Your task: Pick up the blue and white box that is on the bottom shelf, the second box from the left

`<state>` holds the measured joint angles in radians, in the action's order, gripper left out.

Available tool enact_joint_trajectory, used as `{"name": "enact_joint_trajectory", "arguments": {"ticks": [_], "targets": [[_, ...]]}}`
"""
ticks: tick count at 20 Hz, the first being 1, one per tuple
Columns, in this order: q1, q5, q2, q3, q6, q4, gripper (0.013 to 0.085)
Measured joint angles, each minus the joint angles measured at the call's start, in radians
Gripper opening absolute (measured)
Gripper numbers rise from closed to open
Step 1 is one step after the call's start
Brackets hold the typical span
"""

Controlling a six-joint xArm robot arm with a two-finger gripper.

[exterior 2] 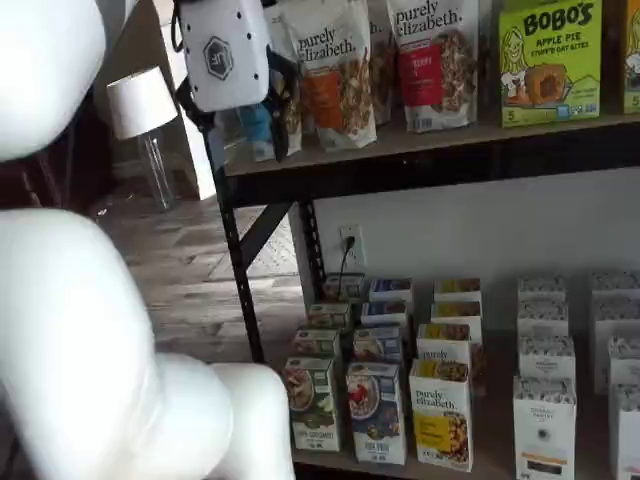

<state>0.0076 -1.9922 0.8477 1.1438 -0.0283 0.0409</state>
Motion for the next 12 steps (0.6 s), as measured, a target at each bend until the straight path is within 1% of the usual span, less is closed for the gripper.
{"name": "enact_joint_trajectory", "arguments": {"ticks": [1,2,3,4,6,10,12], "targets": [[-0.028,-0.019,-0.010,0.008,0.011,0.030,0.0850],[-0.097,-0.064,-0.035,0.026,0.039,0.105,0.0850],[-0.111,-0.076,-0.041,0.030,0.045,0.125,0.0850],[-0.111,-0.079,-0.042,0.031,0.047,0.127,0.0850],[-0.104,-0.078,-0.044,0.030,0.046,0.119,0.0850],[-0.081,-0.058,-0.050,0.014,0.039,0.092,0.0850],[-0.060,-0.038,-0.051,0.004,0.031,0.068,0.0850]]}}
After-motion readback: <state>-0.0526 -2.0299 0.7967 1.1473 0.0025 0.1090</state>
